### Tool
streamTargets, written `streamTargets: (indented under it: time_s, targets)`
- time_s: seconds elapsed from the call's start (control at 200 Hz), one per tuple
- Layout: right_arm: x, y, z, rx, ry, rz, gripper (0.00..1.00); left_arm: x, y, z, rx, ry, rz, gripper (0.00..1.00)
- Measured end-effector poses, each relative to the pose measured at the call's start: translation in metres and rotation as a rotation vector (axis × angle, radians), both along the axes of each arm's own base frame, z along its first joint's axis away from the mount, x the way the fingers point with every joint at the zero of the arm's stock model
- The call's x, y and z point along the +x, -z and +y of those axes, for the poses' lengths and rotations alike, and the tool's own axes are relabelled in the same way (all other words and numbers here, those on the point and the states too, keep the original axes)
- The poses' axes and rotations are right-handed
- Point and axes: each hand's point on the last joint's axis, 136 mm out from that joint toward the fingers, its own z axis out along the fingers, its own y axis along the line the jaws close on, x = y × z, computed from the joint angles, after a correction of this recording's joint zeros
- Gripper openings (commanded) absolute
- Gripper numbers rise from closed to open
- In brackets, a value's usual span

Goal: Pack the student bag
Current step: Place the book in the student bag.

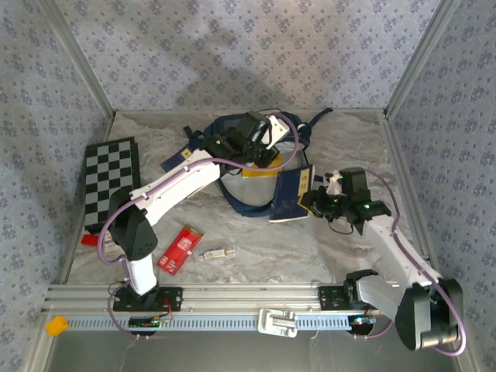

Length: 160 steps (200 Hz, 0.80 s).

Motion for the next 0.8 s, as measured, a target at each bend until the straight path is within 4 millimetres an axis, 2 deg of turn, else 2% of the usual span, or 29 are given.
streamTargets:
  time_s: [0.16,0.44,0.665,0.73,0.8]
  targets:
    - [0.036,0.016,0.020,-0.016,-0.003,-0.003,0.00,-0.001,-0.003,-0.003,-0.014,0.011,-0.002,0.00]
    - [0.118,0.020,0.052,-0.036,0.011,-0.075,0.03,-0.003,-0.020,-0.001,-0.046,0.013,-0.027,0.00]
    - [0.161,0.043,0.059,-0.099,0.025,-0.068,0.37,0.001,-0.030,0.001,-0.091,-0.008,-0.050,0.00]
    - [0.164,0.048,0.056,-0.131,0.024,-0.071,0.45,0.003,-0.030,0.003,-0.095,-0.017,-0.048,0.00]
    - [0.160,0.049,0.050,-0.180,0.029,-0.068,0.50,0.005,-0.031,0.005,-0.099,-0.022,-0.049,0.00]
